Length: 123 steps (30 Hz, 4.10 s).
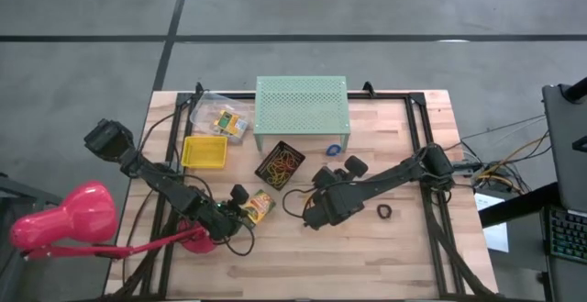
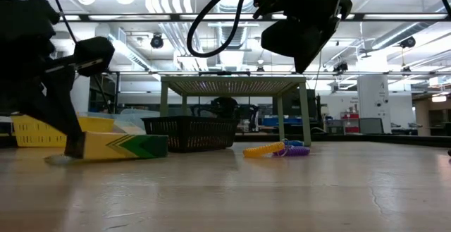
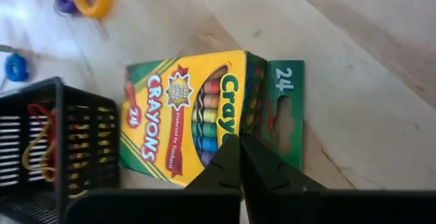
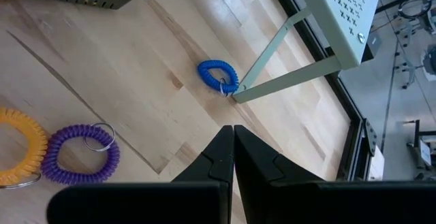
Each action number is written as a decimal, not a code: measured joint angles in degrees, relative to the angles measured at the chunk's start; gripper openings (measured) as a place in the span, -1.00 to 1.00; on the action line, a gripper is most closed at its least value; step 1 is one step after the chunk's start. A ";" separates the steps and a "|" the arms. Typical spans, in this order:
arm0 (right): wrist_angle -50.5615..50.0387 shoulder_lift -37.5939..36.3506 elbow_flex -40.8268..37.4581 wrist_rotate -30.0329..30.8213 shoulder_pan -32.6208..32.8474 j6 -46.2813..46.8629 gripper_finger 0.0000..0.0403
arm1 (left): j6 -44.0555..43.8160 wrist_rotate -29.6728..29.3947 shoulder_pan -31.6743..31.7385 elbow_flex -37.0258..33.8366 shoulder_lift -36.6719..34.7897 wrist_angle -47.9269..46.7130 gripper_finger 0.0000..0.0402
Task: Pick & Place Office Desk Supplies
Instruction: Put the big crayon box into the transparent bin
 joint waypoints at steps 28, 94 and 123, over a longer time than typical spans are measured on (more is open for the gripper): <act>0.15 0.00 0.00 1.22 -0.01 -0.03 -0.96 | 2.16 -5.15 3.17 5.06 -0.48 -6.97 -1.00; 0.15 0.02 -0.20 4.05 -0.17 -1.90 -0.96 | -26.60 -9.53 59.18 7.98 -33.00 -19.79 -1.00; 0.33 0.02 -0.20 4.44 -0.48 -2.07 -0.96 | -31.18 -2.02 64.81 -4.09 -33.00 -14.14 -0.91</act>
